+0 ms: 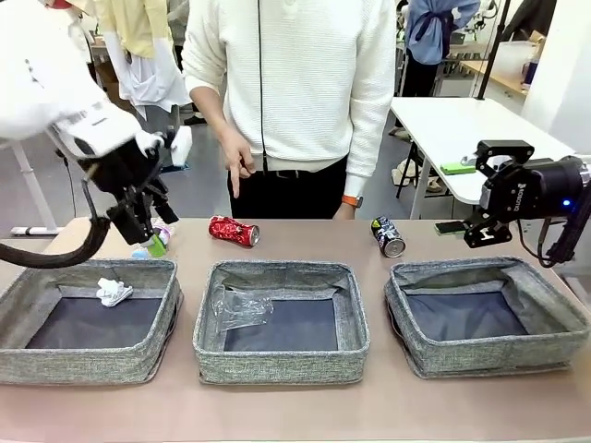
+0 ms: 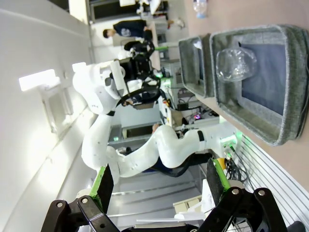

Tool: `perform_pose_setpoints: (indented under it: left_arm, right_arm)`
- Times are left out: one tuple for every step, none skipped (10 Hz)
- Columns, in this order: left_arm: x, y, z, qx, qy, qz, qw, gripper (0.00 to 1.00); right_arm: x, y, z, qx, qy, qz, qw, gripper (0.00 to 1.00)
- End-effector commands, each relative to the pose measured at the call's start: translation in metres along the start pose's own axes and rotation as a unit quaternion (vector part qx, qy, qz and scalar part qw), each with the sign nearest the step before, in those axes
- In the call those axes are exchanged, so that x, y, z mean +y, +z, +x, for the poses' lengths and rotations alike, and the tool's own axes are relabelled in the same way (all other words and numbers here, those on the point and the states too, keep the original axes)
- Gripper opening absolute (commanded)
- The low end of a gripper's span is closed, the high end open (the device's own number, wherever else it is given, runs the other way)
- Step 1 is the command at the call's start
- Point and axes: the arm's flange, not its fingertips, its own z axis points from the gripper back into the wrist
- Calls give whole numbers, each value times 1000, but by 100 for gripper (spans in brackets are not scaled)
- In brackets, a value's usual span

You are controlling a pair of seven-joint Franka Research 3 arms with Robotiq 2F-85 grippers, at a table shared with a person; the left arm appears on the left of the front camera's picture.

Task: Sort the waste into the appropriate baskets.
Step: Pick up the waste item pointed out by the person.

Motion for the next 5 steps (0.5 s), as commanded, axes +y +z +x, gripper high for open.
perform_pose_setpoints:
  left_arm:
    - [12, -19, 1, -14, -149, 305, 941, 100]
    - [24, -24, 6, -21, -131, 308, 942, 100]
    - [39, -31, 9, -26, -117, 311, 943, 100]
    - [57, -35, 10, -45, -49, 299, 952, 100]
    - [26, 2, 20, 3, -89, 221, 971, 100]
  right_arm:
    - [4, 4, 0, 7, -8, -4, 1000, 100]
    - [4, 4, 0, 7, -8, -4, 1000, 100]
    - [4, 4, 0, 7, -8, -4, 1000, 100]
    - [4, 4, 0, 7, -8, -4, 1000, 100]
    - [4, 4, 0, 7, -8, -4, 1000, 100]
